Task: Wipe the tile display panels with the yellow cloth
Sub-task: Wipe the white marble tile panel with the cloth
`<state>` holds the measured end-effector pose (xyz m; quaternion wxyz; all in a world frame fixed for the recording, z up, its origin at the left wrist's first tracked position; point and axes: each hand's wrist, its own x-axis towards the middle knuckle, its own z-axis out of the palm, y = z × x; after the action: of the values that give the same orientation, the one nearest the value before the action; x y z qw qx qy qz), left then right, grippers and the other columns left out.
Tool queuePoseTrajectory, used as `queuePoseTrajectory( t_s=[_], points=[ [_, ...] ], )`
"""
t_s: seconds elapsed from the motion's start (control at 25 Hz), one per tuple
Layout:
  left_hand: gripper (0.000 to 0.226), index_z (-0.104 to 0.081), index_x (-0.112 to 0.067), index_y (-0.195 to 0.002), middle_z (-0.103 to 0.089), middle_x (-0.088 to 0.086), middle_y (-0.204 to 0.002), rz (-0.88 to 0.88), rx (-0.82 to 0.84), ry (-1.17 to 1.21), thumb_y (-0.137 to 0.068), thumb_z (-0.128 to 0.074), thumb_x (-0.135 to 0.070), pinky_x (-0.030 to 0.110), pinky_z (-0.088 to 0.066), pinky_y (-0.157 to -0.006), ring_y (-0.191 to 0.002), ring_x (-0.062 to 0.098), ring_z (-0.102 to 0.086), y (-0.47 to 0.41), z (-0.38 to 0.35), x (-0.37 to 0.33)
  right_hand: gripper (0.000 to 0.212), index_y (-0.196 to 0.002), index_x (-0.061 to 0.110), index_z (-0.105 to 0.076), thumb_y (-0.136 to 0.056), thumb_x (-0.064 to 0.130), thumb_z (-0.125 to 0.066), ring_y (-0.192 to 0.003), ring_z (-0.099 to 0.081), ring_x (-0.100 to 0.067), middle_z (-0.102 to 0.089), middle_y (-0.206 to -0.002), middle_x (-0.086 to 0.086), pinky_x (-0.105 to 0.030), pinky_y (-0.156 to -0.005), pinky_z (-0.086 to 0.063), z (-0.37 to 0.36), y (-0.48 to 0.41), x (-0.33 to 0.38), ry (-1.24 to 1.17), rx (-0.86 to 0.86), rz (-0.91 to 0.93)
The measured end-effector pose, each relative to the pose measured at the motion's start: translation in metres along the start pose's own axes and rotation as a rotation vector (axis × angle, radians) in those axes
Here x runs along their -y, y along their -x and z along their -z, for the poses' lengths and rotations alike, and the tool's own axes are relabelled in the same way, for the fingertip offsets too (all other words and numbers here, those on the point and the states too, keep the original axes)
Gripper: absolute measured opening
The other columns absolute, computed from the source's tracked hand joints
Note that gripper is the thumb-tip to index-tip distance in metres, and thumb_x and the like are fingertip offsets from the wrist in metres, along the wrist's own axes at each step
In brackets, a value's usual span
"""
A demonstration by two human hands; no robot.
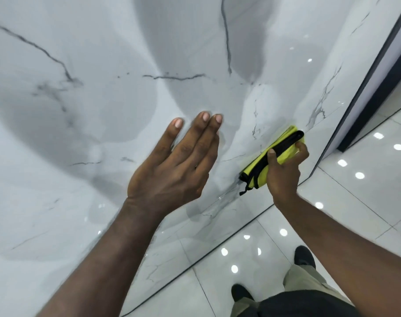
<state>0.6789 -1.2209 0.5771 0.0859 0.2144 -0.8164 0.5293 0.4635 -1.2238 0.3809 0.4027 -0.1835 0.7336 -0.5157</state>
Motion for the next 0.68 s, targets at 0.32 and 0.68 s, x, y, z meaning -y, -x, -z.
queuePoseTrajectory(
  t_s=[0.32, 0.68],
  points=[
    [0.047, -0.066, -0.017, -0.142, -0.028, 0.009, -0.177, 0.335, 0.050, 0.168, -0.096, -0.058, -0.015, 0.057, 0.007, -0.133, -0.165, 0.032, -0.021, -0.007, 0.030, 0.003, 0.064, -0.158, 0.033, -0.024, -0.105, 0.031, -0.059, -0.124, -0.061, -0.028, -0.059, -0.141, -0.007, -0.039, -0.101, -0.050, 0.007, 0.022, 0.064, -0.093, -0.109, 0.190],
    [0.064, -0.047, -0.012, -0.160, -0.006, 0.014, -0.182, 0.280, 0.052, 0.219, -0.097, -0.061, -0.013, 0.065, 0.008, -0.132, -0.168, 0.035, -0.004, 0.023, 0.057, 0.056, 0.068, -0.166, 0.033, -0.020, -0.106, 0.029, -0.052, -0.144, -0.042, -0.032, -0.043, -0.159, -0.005, -0.044, -0.118, -0.034, -0.003, 0.080, 0.149, -0.028, -0.273, 0.462]
  ],
)
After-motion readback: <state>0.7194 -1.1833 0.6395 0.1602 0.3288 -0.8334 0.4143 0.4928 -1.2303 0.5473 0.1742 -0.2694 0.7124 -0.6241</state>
